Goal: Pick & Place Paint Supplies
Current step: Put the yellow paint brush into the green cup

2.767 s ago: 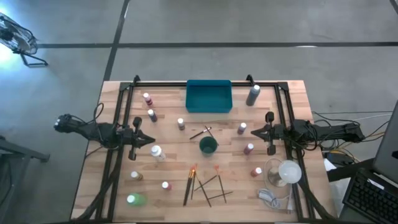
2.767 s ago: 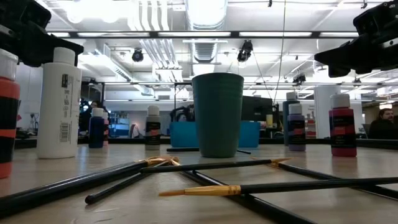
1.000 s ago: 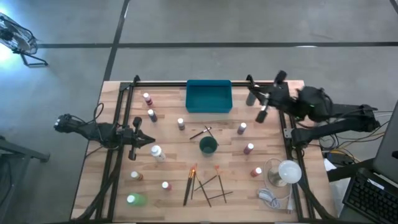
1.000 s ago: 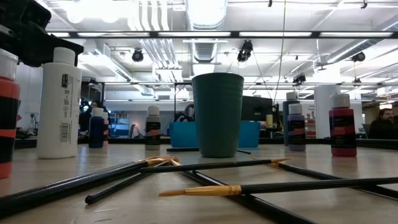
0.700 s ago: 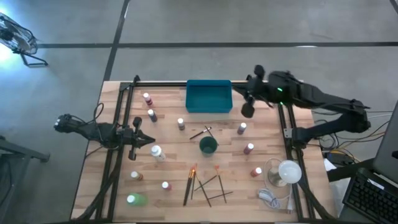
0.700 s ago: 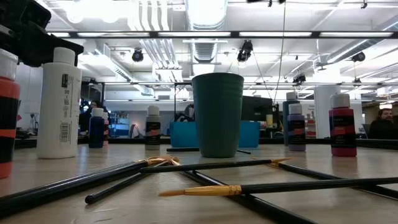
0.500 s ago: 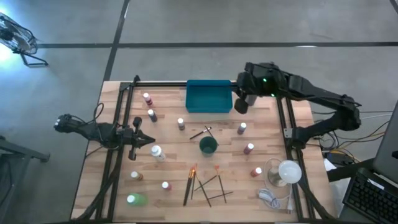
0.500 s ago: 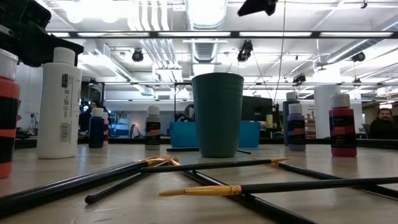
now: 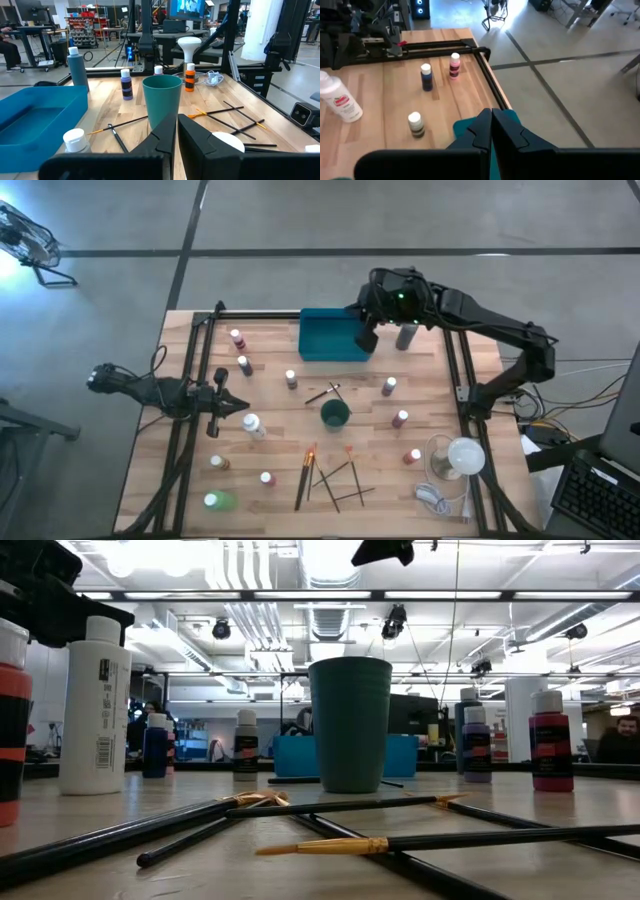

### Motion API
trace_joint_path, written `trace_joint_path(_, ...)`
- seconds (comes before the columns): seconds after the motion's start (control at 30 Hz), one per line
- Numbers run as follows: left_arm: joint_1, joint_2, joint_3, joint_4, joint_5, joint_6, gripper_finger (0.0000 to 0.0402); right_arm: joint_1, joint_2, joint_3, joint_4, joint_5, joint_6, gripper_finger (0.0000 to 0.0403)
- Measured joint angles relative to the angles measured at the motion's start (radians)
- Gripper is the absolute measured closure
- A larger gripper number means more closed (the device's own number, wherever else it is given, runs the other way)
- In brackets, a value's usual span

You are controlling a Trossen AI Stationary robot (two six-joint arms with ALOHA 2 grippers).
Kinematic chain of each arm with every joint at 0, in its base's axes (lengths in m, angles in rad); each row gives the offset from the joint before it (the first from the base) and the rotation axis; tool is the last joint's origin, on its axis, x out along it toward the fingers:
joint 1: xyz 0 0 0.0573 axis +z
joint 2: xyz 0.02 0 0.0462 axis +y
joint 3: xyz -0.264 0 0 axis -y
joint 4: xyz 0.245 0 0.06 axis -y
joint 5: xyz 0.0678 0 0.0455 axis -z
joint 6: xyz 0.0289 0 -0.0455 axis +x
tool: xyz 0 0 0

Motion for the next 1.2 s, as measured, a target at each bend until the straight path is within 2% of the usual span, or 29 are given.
trace_joint_path(0.17, 0.0, 0.0, 0.0, 0.0, 0.0, 0.0, 0.0376, 0.0, 0.069, 0.041, -0.03, 0.003, 0.072, 0.0391)
trace_joint_path(0.27, 0.0, 0.0, 0.0, 0.0, 0.0, 0.0, 0.0376, 0.0, 0.121, 0.079, -0.091, 0.023, 0.117, 0.0374)
trace_joint_path(0.6, 0.0, 0.0, 0.0, 0.0, 0.0, 0.0, 0.0376, 0.005, 0.305, 0.194, -0.297, 0.053, 0.308, 0.0257)
trace_joint_path(0.83, 0.0, 0.0, 0.0, 0.0, 0.0, 0.0, 0.0376, 0.026, 0.438, 0.346, -0.43, 0.052, 0.424, 0.0203)
trace_joint_path(1.0, 0.0, 0.0, 0.0, 0.0, 0.0, 0.0, 0.0376, 0.044, 0.531, 0.436, -0.45, 0.053, 0.477, 0.0194)
trace_joint_path(1.2, 0.0, 0.0, 0.0, 0.0, 0.0, 0.0, 0.0376, 0.056, 0.638, 0.521, -0.529, 0.014, 0.533, 0.0213)
